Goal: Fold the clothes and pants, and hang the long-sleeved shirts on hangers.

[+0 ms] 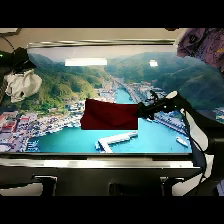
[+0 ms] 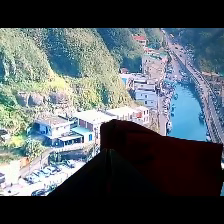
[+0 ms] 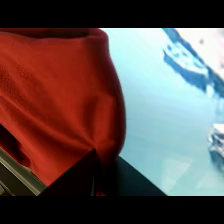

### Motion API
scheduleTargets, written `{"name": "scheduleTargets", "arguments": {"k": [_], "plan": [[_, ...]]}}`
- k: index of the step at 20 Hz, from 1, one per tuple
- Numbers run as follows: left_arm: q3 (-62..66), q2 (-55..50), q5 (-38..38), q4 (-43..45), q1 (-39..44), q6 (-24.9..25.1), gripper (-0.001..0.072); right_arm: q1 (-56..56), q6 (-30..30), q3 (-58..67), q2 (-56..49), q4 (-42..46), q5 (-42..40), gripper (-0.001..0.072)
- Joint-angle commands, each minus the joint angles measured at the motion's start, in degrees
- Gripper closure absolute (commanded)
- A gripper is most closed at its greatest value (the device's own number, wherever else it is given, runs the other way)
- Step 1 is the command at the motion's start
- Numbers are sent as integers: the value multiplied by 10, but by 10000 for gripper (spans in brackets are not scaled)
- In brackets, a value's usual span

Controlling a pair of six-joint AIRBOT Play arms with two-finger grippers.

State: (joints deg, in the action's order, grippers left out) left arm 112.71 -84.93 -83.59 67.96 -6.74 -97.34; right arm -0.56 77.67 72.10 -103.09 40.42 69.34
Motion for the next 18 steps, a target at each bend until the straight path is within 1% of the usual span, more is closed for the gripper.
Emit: {"name": "scheduleTargets", "arguments": {"k": [1, 4, 9, 15, 18], "plan": [[0, 0, 0, 0, 0, 0, 689, -14, 19, 38, 12, -1, -6, 686], [0, 0, 0, 0, 0, 0, 689, -57, 56, 110, 24, 8, -2, 687], [0, 0, 0, 0, 0, 0, 689, -143, 120, 242, 25, 12, 32, 687], [0, 0, 0, 0, 0, 0, 689, -233, 225, 362, 39, 103, 43, 687], [0, 0, 0, 0, 0, -2, 689, -271, 270, 378, 61, 123, 38, 687]]}}
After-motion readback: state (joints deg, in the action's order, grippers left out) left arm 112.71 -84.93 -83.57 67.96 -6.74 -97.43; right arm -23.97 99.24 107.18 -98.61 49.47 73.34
